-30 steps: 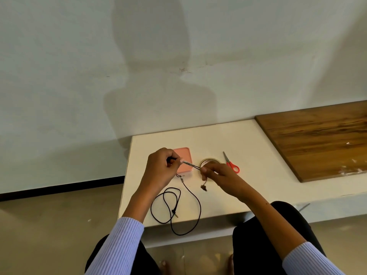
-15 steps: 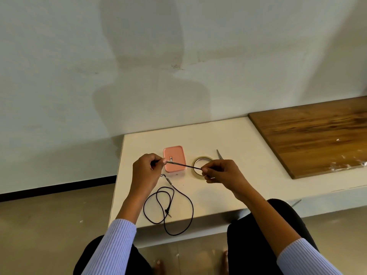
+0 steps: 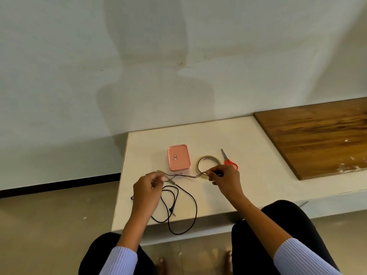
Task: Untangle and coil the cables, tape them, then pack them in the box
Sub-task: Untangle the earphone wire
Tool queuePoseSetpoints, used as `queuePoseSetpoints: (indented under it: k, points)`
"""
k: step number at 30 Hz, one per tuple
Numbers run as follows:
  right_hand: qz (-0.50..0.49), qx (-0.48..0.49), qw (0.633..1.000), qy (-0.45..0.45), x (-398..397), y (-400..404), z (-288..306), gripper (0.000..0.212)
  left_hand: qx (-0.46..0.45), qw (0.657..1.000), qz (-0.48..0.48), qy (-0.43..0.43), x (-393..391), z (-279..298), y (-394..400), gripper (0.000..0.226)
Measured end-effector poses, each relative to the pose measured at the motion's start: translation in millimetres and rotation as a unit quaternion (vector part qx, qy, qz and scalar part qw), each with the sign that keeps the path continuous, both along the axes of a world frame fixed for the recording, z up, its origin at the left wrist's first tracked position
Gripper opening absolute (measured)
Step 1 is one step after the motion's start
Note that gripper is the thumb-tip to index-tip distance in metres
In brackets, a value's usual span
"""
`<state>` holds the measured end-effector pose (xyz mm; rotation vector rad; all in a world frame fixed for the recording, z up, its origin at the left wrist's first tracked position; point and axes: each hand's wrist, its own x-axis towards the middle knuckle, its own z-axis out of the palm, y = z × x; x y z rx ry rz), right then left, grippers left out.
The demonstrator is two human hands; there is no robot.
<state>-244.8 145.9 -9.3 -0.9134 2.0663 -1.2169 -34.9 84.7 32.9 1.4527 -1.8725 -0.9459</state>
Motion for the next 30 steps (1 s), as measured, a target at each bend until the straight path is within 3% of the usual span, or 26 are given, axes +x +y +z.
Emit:
queuePoseSetpoints:
  k: [6, 13, 17, 20, 24, 30]
  points:
    - [0.058, 0.043, 0.990, 0.121, 9, 1, -8, 0.027, 0.046, 0.998, -0.009, -0.034, 13, -18, 20, 0.011]
    - [0.124, 0.029, 0.977, 0.173, 39, 7, -3, 0.010, 0.099, 0.992, 0.006, -0.076, 22, -28, 20, 0.019]
    - [0.223, 0.025, 0.949, 0.223, 64, -3, -2, 0.013, 0.107, 0.991, 0.001, -0.081, 20, -28, 18, 0.018]
    - [0.313, 0.025, 0.906, 0.282, 83, -16, -5, 0.018, 0.100, 0.990, -0.012, -0.097, 18, -28, 17, 0.018]
    - [0.382, 0.102, 0.850, 0.347, 100, -23, -16, 0.024, 0.092, 0.992, -0.007, -0.090, 16, -27, 13, 0.018]
    - [0.375, 0.157, 0.847, 0.342, 104, -34, -25, 0.027, 0.107, 0.992, 0.005, -0.070, 18, -28, 10, 0.019]
